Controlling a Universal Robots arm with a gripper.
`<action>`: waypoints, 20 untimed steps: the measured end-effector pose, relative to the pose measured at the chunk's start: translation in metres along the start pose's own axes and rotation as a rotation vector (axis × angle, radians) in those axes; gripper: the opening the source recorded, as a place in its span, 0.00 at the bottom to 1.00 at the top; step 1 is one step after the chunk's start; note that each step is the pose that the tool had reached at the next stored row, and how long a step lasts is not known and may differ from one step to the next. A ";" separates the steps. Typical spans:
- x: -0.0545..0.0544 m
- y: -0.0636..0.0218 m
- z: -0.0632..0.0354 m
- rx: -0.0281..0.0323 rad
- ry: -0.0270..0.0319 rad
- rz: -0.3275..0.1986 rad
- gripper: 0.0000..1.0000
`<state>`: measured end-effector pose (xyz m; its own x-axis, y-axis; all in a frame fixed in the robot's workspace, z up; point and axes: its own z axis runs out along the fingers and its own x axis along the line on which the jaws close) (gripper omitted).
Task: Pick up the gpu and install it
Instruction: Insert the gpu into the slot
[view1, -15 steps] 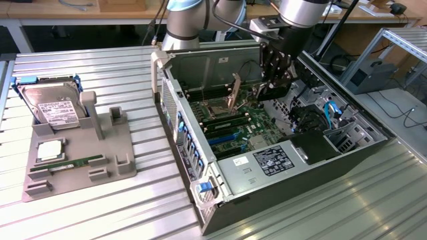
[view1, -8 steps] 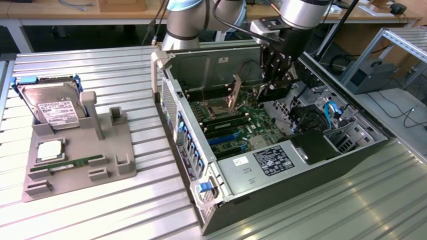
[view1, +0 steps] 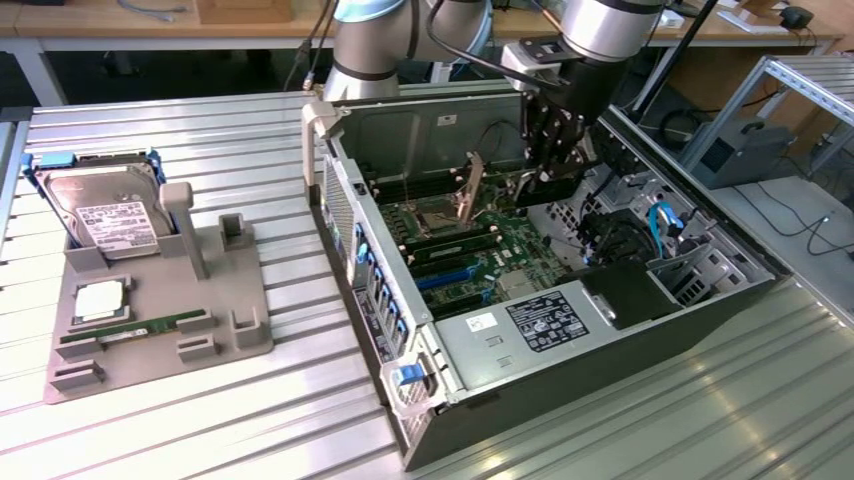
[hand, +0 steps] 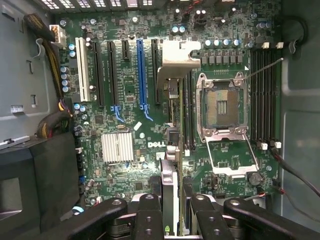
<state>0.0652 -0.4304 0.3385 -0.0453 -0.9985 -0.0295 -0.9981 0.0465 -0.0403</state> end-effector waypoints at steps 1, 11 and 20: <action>0.000 0.0000 0.0001 -0.0001 0.0000 0.000 0.27; 0.003 0.0000 0.0015 -0.0001 0.0000 -0.002 0.27; 0.005 0.0000 0.0029 -0.0001 -0.0002 -0.004 0.27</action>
<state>0.0651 -0.4356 0.3354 -0.0410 -0.9987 -0.0295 -0.9983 0.0422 -0.0403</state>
